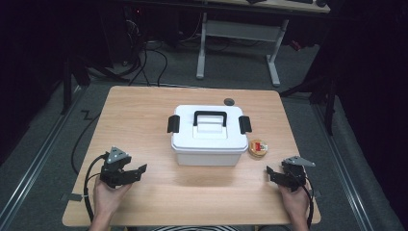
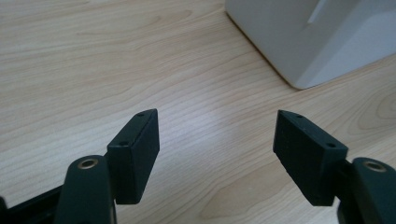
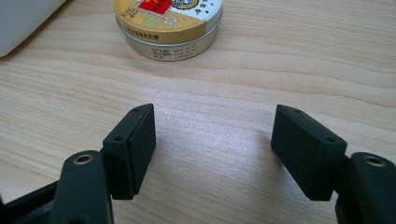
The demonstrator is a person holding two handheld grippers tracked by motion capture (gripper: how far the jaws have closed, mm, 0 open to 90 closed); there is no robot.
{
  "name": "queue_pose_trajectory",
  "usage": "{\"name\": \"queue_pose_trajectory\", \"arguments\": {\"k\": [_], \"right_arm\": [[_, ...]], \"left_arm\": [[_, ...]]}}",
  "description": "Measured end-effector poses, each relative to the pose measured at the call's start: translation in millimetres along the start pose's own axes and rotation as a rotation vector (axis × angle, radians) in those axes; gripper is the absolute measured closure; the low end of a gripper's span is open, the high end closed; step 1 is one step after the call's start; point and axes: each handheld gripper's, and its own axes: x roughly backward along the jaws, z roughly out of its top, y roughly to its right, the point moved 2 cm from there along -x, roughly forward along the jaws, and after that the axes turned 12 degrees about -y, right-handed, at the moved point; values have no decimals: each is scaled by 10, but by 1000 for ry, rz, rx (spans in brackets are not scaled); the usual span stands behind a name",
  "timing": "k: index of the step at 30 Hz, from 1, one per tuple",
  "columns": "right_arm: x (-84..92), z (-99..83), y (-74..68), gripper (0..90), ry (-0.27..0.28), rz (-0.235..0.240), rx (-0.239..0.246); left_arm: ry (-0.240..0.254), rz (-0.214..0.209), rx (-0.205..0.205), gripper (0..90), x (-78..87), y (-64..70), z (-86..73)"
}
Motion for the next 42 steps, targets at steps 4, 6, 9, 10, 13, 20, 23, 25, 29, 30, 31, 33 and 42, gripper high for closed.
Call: {"name": "queue_pose_trajectory", "arguments": {"k": [4, 6, 9, 10, 13, 20, 23, 25, 29, 30, 31, 33, 42], "right_arm": [[0, 0, -1, 311, 0, 0, 1], [0, 0, -1, 311, 0, 1, 2], [0, 0, -2, 311, 0, 2, 1], [0, 0, -2, 312, 0, 1, 2], [0, 0, -2, 312, 0, 1, 2], [-1, 0, 1, 311, 2, 1, 10], [0, 0, 1, 311, 1, 1, 8], [-1, 0, 1, 311, 2, 2, 11], [0, -1, 0, 311, 2, 2, 10], [0, -1, 0, 311, 2, 3, 11], [-1, -1, 0, 311, 2, 3, 12], [0, -1, -1, 311, 2, 3, 11], [0, -1, -1, 311, 2, 4, 12]], "left_arm": [[3, -7, -18, 327, 38, 53, 66], [8, -15, -24, 334, 60, 84, 106], [18, -32, -33, 336, 111, 131, 190], [18, -32, -33, 342, 111, 131, 190], [33, -49, -39, 351, 163, 157, 262], [54, -78, -66, 367, 299, 310, 510], [55, -83, -72, 370, 302, 346, 557], [59, -99, -73, 370, 296, 386, 617], [68, -106, -74, 374, 310, 410, 672], [74, -109, -75, 378, 318, 418, 692], [87, -118, -74, 381, 331, 435, 735], [91, -119, -75, 382, 334, 446, 757], [106, -138, -97, 383, 301, 563, 989]]}}
